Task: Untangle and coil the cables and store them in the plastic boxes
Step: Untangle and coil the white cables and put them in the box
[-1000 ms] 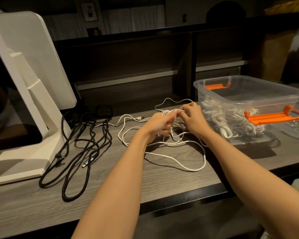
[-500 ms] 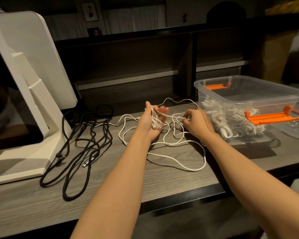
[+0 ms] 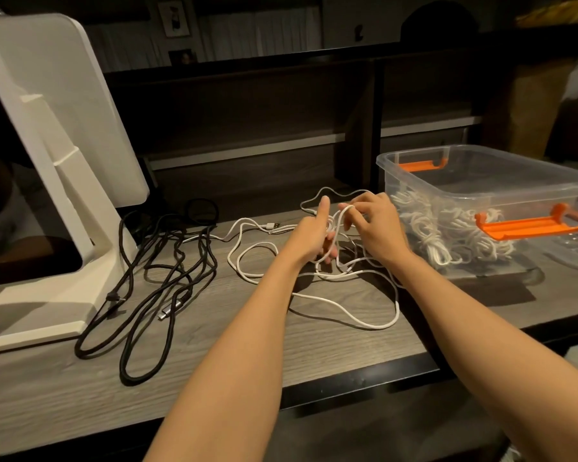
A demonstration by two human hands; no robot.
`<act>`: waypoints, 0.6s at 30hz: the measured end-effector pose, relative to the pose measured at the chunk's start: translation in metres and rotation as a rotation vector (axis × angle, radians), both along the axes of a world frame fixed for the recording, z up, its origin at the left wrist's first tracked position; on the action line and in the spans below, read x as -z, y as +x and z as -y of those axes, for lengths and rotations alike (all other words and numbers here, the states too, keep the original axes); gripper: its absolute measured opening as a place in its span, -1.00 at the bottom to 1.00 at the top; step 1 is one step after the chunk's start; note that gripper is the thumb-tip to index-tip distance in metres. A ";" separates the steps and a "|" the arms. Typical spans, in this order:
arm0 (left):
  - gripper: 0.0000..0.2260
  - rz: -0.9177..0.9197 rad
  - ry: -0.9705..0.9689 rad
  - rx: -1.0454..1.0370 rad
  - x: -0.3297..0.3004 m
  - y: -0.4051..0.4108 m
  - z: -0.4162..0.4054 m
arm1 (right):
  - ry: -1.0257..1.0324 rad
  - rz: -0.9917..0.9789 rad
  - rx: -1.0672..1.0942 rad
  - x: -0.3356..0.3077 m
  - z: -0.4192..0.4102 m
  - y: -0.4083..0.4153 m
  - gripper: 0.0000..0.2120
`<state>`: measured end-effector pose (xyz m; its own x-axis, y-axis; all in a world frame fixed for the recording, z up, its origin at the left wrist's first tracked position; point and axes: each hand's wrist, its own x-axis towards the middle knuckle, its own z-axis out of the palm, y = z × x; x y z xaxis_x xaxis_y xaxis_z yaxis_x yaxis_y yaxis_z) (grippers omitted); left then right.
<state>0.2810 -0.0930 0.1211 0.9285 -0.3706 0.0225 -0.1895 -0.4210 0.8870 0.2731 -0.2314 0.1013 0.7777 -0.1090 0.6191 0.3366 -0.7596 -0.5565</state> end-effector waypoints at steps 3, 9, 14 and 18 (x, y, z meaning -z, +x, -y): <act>-0.39 -0.100 -0.026 0.107 -0.001 0.000 -0.002 | -0.029 -0.013 0.067 0.001 0.001 -0.002 -0.66; -0.61 -0.081 -0.099 0.180 0.000 0.002 -0.008 | -0.080 -0.072 0.161 -0.001 0.003 -0.004 -0.74; -0.63 -0.080 -0.437 -0.286 0.002 0.009 -0.009 | -0.171 -0.215 0.190 0.001 0.003 -0.002 -0.74; -0.65 -0.155 -0.639 -0.402 0.003 0.010 -0.008 | -0.137 -0.265 0.151 0.000 0.004 -0.003 -0.76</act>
<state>0.2908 -0.0847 0.1176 0.9991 0.0371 -0.0222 0.0155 0.1720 0.9850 0.2701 -0.2349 0.1014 0.8950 -0.1649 0.4145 0.0721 -0.8635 -0.4992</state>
